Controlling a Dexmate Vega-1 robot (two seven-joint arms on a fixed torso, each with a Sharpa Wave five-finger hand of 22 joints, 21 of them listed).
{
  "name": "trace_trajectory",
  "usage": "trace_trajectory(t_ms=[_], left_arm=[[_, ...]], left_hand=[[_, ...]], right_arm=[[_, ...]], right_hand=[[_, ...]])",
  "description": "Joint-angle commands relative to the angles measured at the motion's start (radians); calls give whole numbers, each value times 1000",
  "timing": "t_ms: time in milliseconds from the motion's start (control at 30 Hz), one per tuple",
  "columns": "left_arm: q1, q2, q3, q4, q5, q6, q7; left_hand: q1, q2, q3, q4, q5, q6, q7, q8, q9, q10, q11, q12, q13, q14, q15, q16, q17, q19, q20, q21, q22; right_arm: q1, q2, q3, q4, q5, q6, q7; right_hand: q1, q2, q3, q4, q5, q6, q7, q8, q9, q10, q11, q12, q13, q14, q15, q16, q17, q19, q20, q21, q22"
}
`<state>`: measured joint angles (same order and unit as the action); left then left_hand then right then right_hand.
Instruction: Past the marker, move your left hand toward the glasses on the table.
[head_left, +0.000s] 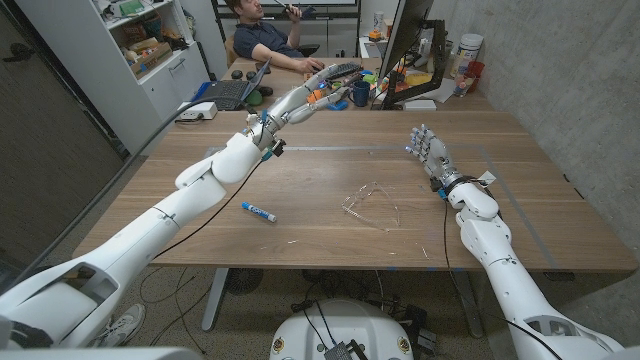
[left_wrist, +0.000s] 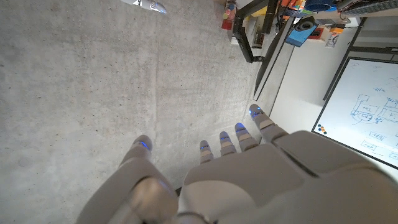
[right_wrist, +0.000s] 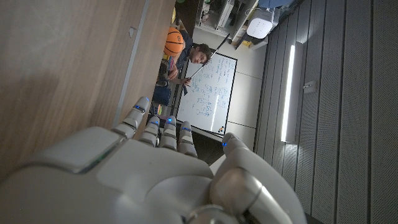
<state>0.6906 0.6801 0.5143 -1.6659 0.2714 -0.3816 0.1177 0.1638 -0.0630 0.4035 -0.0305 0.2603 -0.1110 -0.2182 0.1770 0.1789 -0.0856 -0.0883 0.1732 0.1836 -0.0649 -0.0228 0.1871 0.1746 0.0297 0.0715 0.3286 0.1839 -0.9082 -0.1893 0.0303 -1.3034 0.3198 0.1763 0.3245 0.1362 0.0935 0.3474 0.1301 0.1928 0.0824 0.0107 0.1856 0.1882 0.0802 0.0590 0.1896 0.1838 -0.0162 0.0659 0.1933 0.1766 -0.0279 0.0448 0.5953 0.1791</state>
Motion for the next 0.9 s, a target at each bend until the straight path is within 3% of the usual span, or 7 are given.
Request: trace_trajectory(t_ms=[33, 233, 367, 467, 900], left_arm=[[-33, 6, 44, -42, 114, 4, -53], [-44, -9, 62, -21, 200, -29, -6], [-66, -12, 83, -12, 211, -29, -50], [-86, -18, 100, 11, 207, -44, -81], [-150, -16, 156, 16, 295, -18, -192]], left_hand=[[10, -8, -1, -5, 12, -8, -2, 7, 5, -8, -2, 6, 4, -7, 1, 2, 3, 7, 9, -1, 4], [24, -6, 0, -14, 16, 0, -2, 13, 6, -6, -9, 8, 3, -3, -1, 6, 2, 15, 4, -2, 3], [35, -5, 2, -21, 19, 8, -2, 18, 6, -7, -11, 10, 3, -3, -5, 7, 2, 20, 7, -5, 2], [58, -4, 4, -35, 24, 18, -3, 22, 7, -20, -14, 7, 3, -9, -4, 7, 2, 34, 28, -8, 0], [110, -19, 3, -72, 33, 12, -2, 21, 7, -21, -4, 12, 3, -4, 9, 13, 1, 61, 35, -17, -2]], right_arm=[[11, 8, 3, 19, 5, 16, 8], [16, 6, 2, 26, 4, 15, 9], [19, 6, 3, 32, 6, 13, 12], [23, 7, 4, 40, 7, 16, 13], [50, 11, 2, 83, 8, 29, 24]], right_hand=[[-2, -3, -1, 0, 6, 1, 6, 6, 3, 8, 0, 4, 5, 1, 1, 8, 3, 8, 5, -4, 5], [-1, -2, -2, 0, 6, 2, 8, 7, 3, 10, -1, 5, 5, 3, -1, 8, 3, 10, 5, -5, 5], [-1, -2, -1, -1, 6, 3, 8, 7, 3, 10, -1, 5, 5, 4, -1, 8, 3, 10, 5, -5, 5], [0, -1, -1, -1, 7, 3, 8, 7, 3, 11, -1, 5, 5, 5, 1, 9, 3, 11, 5, -6, 5], [0, 0, -3, -2, 8, 5, 10, 8, 3, 13, -2, 5, 5, 6, 3, 8, 2, 13, 7, -9, 5]])
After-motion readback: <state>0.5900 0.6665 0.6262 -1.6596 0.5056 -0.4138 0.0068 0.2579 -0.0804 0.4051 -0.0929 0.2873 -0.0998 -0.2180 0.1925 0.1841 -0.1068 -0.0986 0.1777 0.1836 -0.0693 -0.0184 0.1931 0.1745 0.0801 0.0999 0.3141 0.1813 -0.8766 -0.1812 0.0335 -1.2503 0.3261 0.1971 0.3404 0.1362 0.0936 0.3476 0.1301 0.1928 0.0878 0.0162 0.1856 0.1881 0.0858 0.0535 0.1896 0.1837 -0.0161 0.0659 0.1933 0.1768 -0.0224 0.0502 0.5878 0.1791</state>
